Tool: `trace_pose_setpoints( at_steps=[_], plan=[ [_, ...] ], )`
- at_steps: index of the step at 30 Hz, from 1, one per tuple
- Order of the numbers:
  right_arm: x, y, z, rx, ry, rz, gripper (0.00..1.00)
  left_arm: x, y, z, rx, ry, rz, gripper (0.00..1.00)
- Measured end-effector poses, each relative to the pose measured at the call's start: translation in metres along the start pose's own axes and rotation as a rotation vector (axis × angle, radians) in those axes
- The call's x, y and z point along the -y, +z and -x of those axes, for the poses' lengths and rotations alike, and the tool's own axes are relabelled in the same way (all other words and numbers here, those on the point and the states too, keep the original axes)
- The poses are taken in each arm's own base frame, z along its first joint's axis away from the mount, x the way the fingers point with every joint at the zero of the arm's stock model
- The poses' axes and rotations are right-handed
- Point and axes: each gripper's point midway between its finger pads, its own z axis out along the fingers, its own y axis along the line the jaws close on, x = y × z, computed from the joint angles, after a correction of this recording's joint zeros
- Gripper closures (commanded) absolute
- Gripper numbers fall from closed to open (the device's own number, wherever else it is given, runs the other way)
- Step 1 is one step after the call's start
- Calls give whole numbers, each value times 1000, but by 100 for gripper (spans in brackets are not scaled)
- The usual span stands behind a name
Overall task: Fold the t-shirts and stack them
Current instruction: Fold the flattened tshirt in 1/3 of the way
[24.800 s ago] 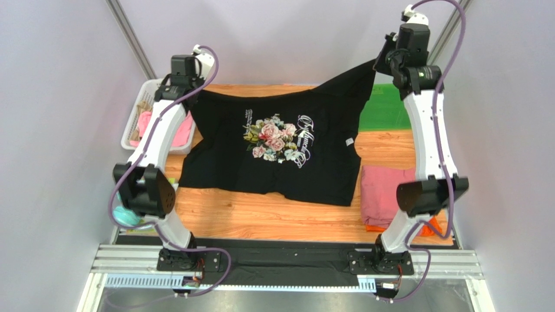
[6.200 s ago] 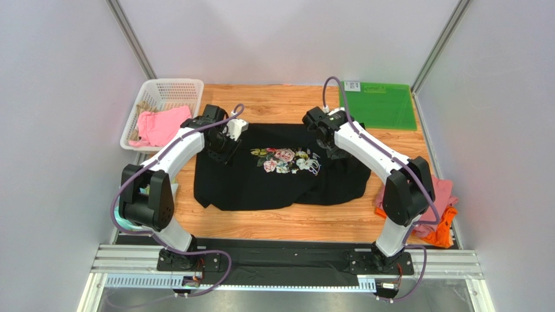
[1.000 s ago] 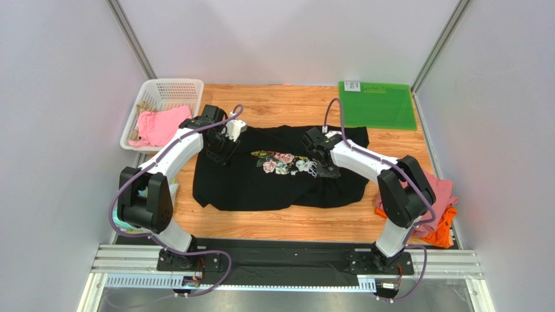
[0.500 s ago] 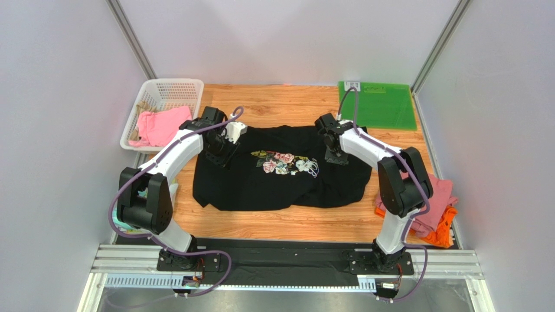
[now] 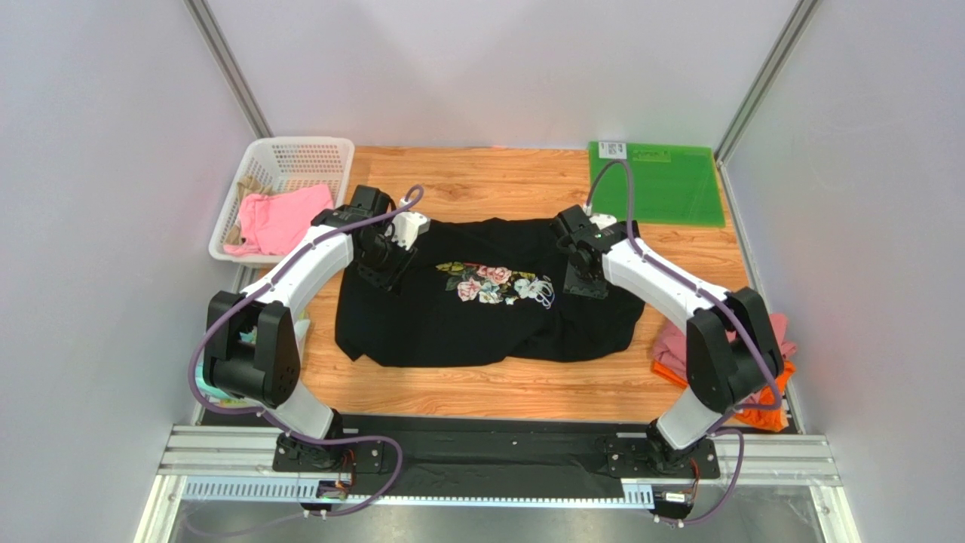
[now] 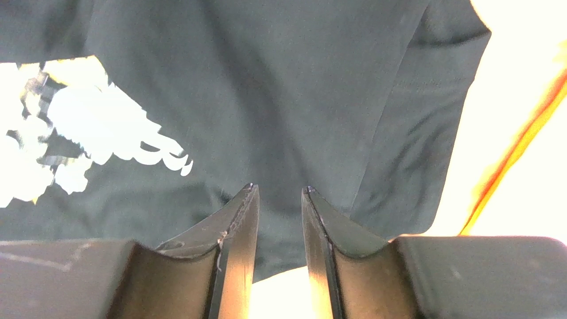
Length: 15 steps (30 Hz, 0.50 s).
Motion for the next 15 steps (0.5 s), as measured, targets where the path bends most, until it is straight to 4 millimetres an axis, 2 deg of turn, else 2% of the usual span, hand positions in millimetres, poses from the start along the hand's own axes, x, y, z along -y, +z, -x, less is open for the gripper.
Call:
trace_pose_setpoints(
  at_steps=[3, 7, 12, 15],
  plan=[
    [-3, -7, -10, -12, -1, 29, 64, 0, 0, 0, 1, -1, -2, 57],
    [-1, 2, -24, -56, -6, 16, 65, 1, 0, 0, 1, -1, -3, 57],
    [-1, 11, -31, -86, -10, -5, 65, -1, 0, 0, -1, -1, 3, 57],
    [7, 12, -39, -100, -1, -31, 64, -3, 0, 0, 0, -1, 15, 57]
  ],
)
